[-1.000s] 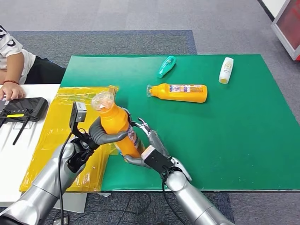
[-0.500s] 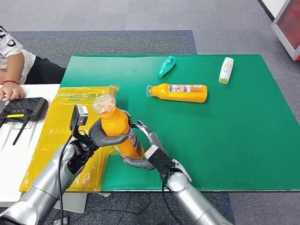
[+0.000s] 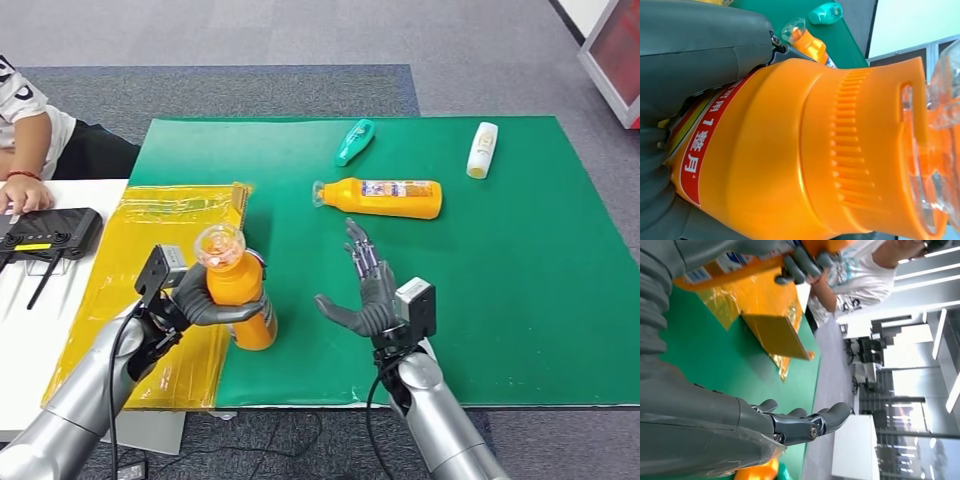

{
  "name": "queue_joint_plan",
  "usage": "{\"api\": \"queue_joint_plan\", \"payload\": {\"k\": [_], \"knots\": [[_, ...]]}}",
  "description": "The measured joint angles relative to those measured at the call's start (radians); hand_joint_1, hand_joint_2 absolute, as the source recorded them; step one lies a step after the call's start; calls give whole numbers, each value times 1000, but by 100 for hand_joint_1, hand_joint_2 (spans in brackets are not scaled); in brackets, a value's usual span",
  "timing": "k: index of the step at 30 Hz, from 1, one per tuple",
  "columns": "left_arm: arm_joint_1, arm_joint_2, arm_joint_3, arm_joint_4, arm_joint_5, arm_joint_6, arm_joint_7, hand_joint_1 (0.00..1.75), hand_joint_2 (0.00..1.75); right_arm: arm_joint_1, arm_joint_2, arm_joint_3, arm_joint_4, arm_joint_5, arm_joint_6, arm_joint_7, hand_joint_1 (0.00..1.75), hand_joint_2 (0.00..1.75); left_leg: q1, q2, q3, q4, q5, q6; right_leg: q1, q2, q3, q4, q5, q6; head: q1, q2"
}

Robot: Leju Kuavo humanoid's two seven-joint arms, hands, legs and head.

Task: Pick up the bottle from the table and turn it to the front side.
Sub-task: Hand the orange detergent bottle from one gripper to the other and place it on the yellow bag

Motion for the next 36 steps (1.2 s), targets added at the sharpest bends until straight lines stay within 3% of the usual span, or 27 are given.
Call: {"api": "queue_joint_plan", "payload": {"k": [15, 21, 26, 36], "knots": [[-5, 36, -24, -15, -142, 54, 21, 175, 175, 20, -9, -70, -76, -1, 12, 1, 0, 175, 0, 0, 0, 0, 0, 0, 0, 0, 0, 0, 0, 0, 0, 0], [-104, 79, -101, -5, -359, 125, 122, 175, 175, 33, -14, -101, -95, 8, 22, 5, 0, 175, 0, 0, 0, 0, 1, 0, 0, 0, -1, 0, 1, 0, 0, 0], [-193, 101, -159, 8, -446, 153, 190, 175, 175, 52, -16, -120, -96, 25, 26, 6, 0, 175, 0, 0, 0, 0, 1, -1, 0, 0, -1, 0, 2, -1, 0, 0], [-234, 106, -221, 35, -493, 176, 233, 175, 175, 54, -16, -127, -91, 55, 26, 17, 0, 175, 0, 0, -1, 0, 1, 0, 0, 0, -2, 0, 2, -1, 0, 0]]}}
